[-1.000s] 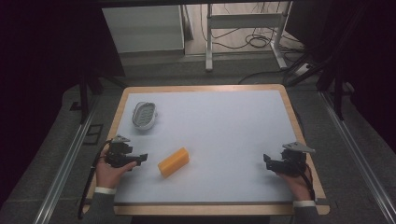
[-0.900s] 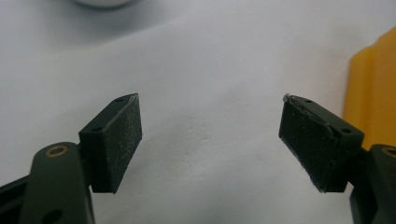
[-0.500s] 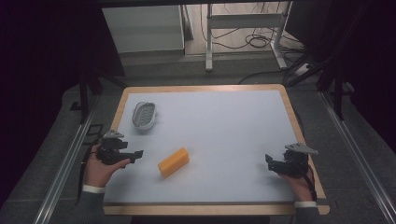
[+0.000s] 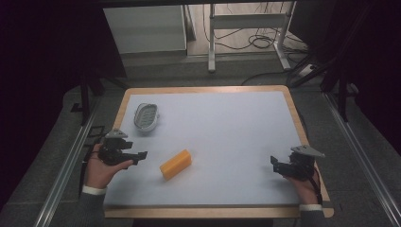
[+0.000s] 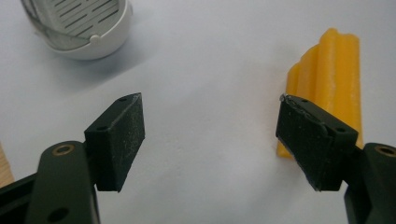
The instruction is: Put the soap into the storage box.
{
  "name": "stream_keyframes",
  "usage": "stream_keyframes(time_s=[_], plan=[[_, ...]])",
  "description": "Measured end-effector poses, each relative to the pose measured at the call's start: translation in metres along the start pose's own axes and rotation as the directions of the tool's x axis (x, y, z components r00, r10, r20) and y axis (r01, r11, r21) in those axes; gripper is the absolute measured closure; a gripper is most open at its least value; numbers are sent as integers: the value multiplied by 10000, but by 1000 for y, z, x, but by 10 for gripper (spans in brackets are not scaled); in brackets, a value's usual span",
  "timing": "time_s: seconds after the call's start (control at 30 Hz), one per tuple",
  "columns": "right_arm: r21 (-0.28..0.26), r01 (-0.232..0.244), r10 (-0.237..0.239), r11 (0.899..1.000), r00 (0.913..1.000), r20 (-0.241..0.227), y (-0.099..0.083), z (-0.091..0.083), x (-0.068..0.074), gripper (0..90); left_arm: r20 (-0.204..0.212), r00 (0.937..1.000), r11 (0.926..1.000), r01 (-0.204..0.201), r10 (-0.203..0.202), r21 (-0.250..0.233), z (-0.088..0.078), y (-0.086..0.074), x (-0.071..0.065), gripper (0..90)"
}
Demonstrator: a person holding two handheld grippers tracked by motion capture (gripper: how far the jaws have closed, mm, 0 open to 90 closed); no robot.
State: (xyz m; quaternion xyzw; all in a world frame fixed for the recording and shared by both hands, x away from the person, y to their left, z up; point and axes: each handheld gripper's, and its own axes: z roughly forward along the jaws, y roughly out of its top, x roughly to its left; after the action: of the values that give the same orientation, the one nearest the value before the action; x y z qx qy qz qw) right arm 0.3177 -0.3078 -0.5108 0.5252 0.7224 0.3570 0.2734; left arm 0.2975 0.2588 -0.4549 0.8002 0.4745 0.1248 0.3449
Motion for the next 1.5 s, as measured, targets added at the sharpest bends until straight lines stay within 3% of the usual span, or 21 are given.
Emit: stream_keyframes(time_s=[0.63,0.7,0.83,1.4,1.5], plan=[[-161,-48,50,9999,9999,115,0,-3,-2,61,615,9948,9962,-831,813,271,12,13,-30,235],[-152,-24,26,9999,9999,127,0,-2,-1,61,864,9911,9946,-1028,1010,171,12,14,-37,235],[-162,11,-9,9999,9999,162,0,-2,0,61,901,9875,9909,-1321,1292,268,15,16,-46,234],[-239,115,-108,9996,9994,316,0,-3,2,64,1299,9742,9777,-1954,1845,766,36,24,-69,234],[-243,140,-132,9996,9993,350,0,-2,2,64,923,9727,9704,-2217,2131,959,41,26,-76,232]])
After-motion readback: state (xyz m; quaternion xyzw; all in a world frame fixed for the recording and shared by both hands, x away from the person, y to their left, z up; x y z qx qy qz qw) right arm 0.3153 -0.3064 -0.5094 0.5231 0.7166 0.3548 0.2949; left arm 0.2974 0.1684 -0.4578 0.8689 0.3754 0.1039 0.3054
